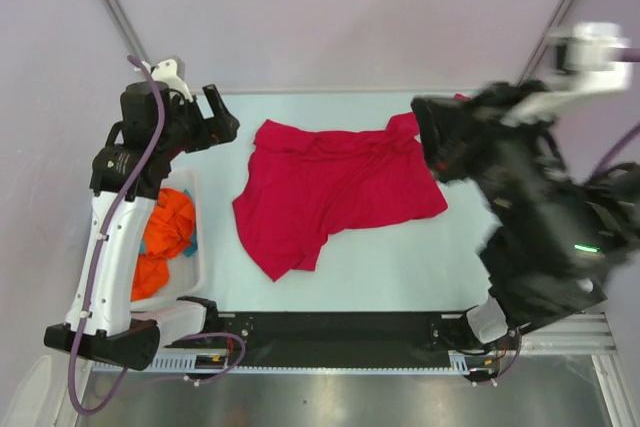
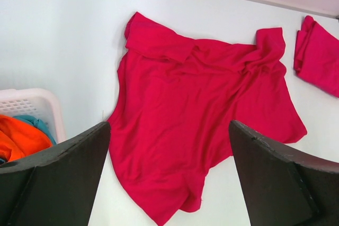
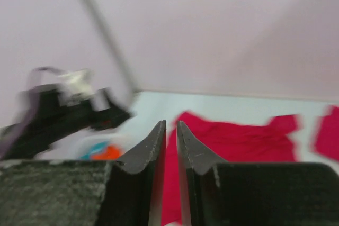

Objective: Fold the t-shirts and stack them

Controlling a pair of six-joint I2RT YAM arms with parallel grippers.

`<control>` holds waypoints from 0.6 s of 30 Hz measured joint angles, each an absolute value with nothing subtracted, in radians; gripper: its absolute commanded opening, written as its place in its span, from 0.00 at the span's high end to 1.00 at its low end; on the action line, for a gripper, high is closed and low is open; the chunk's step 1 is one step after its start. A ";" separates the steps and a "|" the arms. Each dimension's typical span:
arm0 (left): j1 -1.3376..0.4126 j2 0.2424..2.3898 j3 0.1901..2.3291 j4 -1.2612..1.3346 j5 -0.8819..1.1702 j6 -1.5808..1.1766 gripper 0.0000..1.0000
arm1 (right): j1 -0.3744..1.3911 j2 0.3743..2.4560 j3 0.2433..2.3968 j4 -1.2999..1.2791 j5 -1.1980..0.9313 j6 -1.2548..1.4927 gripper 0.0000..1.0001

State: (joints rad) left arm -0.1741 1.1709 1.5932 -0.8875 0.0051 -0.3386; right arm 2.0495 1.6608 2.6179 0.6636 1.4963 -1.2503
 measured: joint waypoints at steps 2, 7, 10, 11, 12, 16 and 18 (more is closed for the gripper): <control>-0.174 1.169 1.594 -0.888 0.006 -0.339 0.02 | 1.782 1.637 2.497 0.520 1.493 -1.195 0.82; -0.174 1.164 1.594 -0.889 0.013 -0.339 0.02 | 1.136 1.728 2.286 0.471 1.491 -1.237 0.84; -0.173 1.159 1.594 -0.892 0.015 -0.338 0.02 | 0.926 1.895 2.246 0.602 1.489 -1.363 0.79; -0.173 1.157 1.595 -0.894 0.017 -0.338 0.02 | 0.865 1.961 2.226 0.656 1.486 -1.398 0.78; -0.173 1.155 1.596 -0.896 0.022 -0.338 0.02 | 0.813 2.016 2.198 0.682 1.483 -1.417 0.77; -0.173 1.146 1.604 -0.902 0.035 -0.334 0.02 | 0.662 2.147 1.953 0.655 1.474 -1.405 0.81; -0.173 1.145 1.612 -0.902 0.036 -0.331 0.02 | 0.604 2.187 1.767 0.640 1.473 -1.388 0.79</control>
